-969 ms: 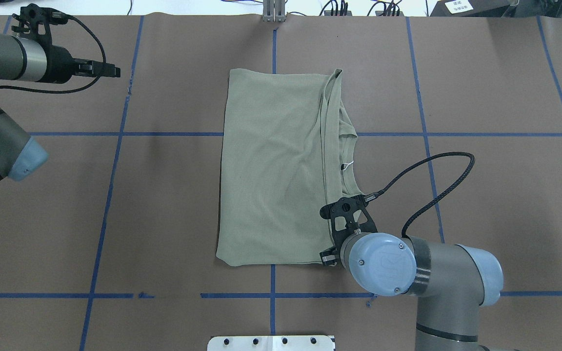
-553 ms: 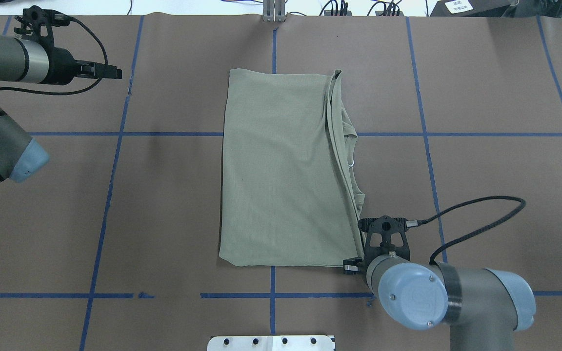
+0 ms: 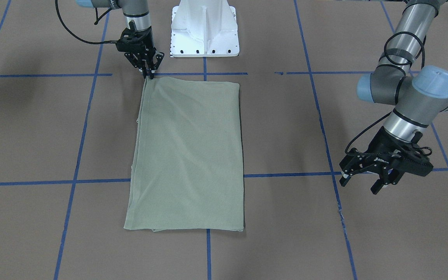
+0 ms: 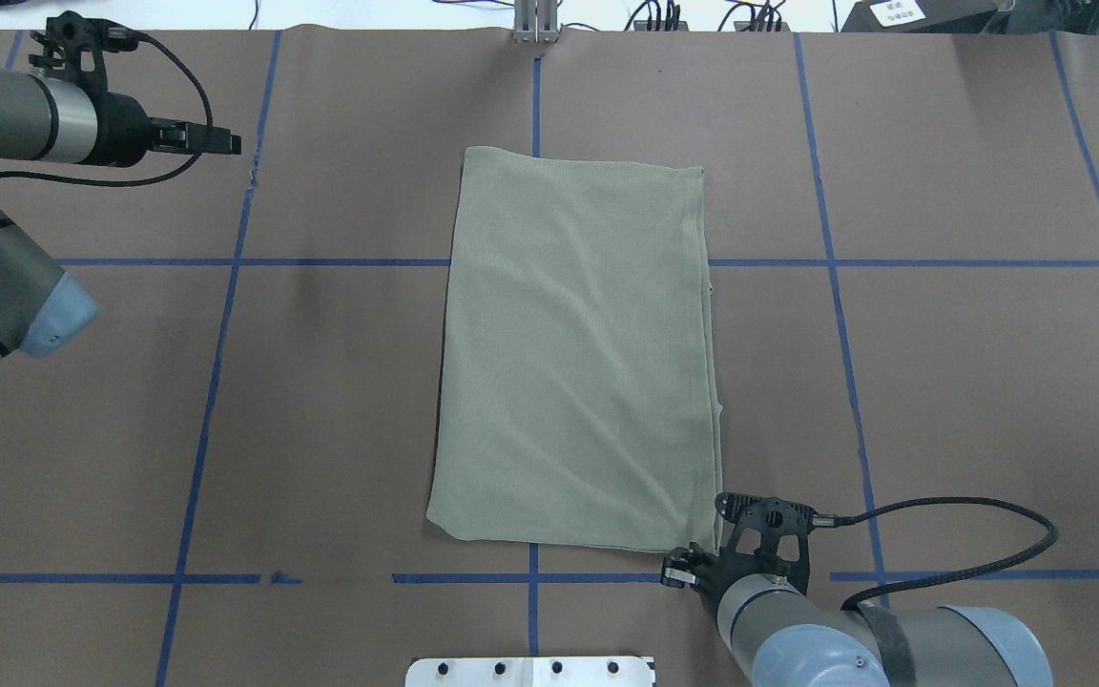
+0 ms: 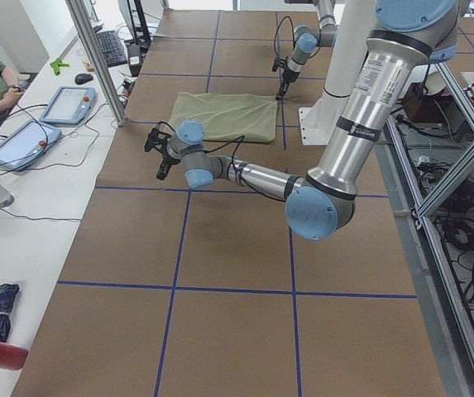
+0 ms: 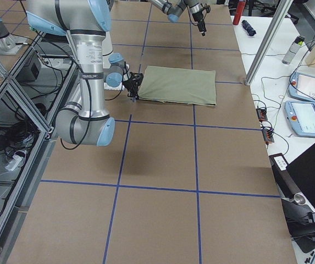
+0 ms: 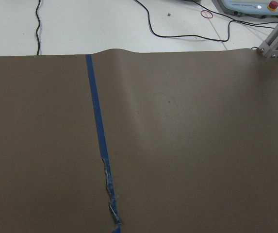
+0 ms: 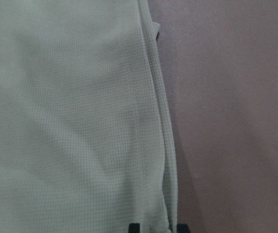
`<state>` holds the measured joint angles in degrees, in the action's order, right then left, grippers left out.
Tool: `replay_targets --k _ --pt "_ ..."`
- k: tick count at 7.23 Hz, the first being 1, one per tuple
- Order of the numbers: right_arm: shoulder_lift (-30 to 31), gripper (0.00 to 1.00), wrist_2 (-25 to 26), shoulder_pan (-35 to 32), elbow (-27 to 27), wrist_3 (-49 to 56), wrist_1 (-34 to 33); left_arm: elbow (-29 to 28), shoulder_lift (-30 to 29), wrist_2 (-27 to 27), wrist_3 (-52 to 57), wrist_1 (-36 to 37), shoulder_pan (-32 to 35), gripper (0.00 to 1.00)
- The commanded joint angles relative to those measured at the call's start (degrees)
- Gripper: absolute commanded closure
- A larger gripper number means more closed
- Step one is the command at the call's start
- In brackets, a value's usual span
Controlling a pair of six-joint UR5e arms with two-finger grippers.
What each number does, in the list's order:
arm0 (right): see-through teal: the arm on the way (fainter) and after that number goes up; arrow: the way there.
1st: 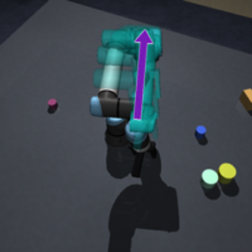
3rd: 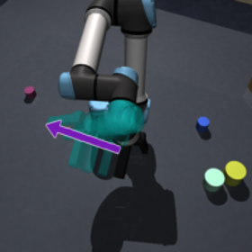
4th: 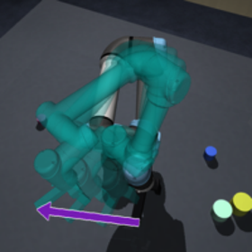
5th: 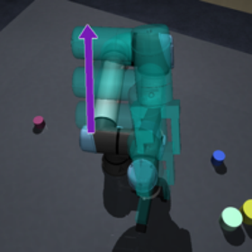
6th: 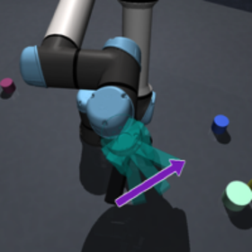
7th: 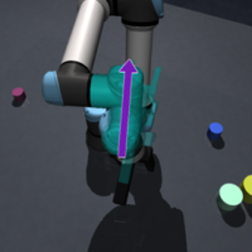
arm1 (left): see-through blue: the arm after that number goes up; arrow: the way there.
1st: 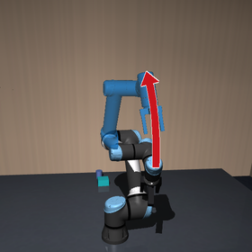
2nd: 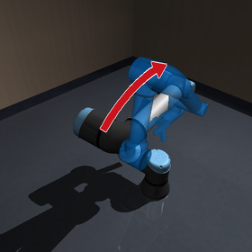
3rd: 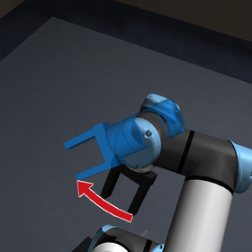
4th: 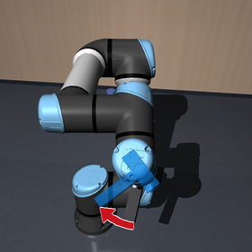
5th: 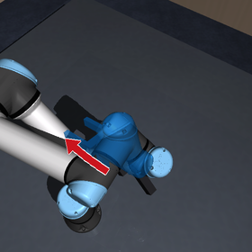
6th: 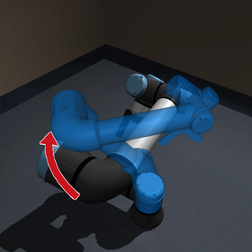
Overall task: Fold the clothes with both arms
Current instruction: 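Move both grippers to the shirt's corners nearest the robot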
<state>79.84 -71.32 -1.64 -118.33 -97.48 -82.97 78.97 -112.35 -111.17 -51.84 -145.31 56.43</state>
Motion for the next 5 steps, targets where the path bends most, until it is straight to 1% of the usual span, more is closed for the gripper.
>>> replay_targets --k 1,2,3,4,5 --pt "-2.5 0.0 -4.8 -5.6 -1.5 5.1 4.9 1.7 0.0 -0.4 -1.1 0.5 -0.1 0.0" --pt "-1.4 0.0 -4.9 -7.2 -1.3 3.4 13.0 3.5 -0.1 0.0 -7.2 0.6 -2.4 0.0" --pt "1.2 0.0 -4.8 -7.7 -1.3 -2.7 20.9 6.8 0.0 0.5 -14.7 0.7 -6.3 0.0" --pt "3.2 0.0 -3.4 -7.9 -1.4 -5.8 25.1 10.5 0.0 2.0 -22.0 0.9 -10.3 0.0" --pt "3.2 0.0 -1.6 -8.7 -1.2 -10.0 25.0 15.8 1.2 7.2 -27.5 5.3 -16.5 0.0"
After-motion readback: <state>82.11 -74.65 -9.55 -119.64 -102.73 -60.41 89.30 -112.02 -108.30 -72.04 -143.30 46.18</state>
